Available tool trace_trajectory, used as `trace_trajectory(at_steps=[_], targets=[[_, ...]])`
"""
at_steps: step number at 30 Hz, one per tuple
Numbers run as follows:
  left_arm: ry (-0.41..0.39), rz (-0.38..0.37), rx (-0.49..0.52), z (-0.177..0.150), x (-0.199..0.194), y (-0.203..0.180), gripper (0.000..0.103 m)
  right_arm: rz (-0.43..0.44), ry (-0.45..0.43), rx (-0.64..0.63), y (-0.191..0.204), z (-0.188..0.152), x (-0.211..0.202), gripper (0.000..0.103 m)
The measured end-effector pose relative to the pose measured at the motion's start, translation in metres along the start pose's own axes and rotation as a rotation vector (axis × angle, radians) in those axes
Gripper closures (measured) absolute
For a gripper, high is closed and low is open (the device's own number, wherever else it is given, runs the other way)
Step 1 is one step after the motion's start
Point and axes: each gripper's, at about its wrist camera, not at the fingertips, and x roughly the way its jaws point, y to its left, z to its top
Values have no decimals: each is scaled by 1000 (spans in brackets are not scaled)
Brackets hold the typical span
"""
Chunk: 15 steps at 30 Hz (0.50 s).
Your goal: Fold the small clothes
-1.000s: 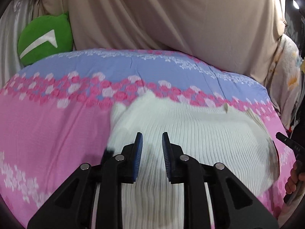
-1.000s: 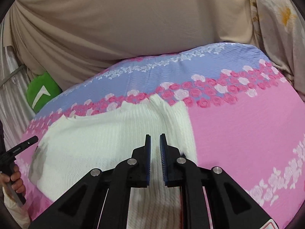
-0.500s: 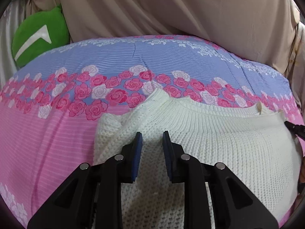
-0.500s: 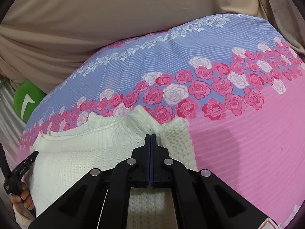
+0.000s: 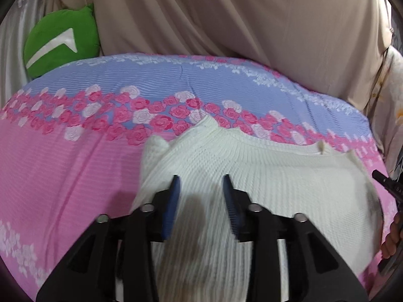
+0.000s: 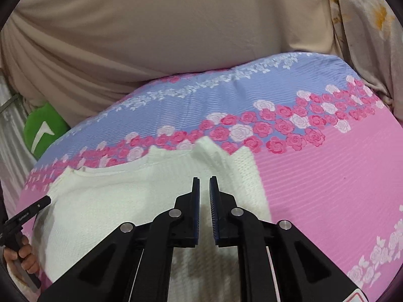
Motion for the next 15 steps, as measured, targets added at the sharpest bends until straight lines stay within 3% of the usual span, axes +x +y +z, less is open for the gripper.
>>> trace_trajectory(at_steps=[1, 8, 12, 15], targets=[[-13, 2, -14, -4, -11, 3, 49, 20, -4, -16, 9, -6, -7, 92], [-7, 4, -176, -40, -47, 43, 47, 198, 70, -147, 90, -66, -17, 92], [32, -11, -236, -54, -43, 60, 47, 235, 111, -207, 118, -89, -12, 92], [84, -43, -262, -65, -32, 64, 41, 207, 142, -225, 127, -100, -3, 93]])
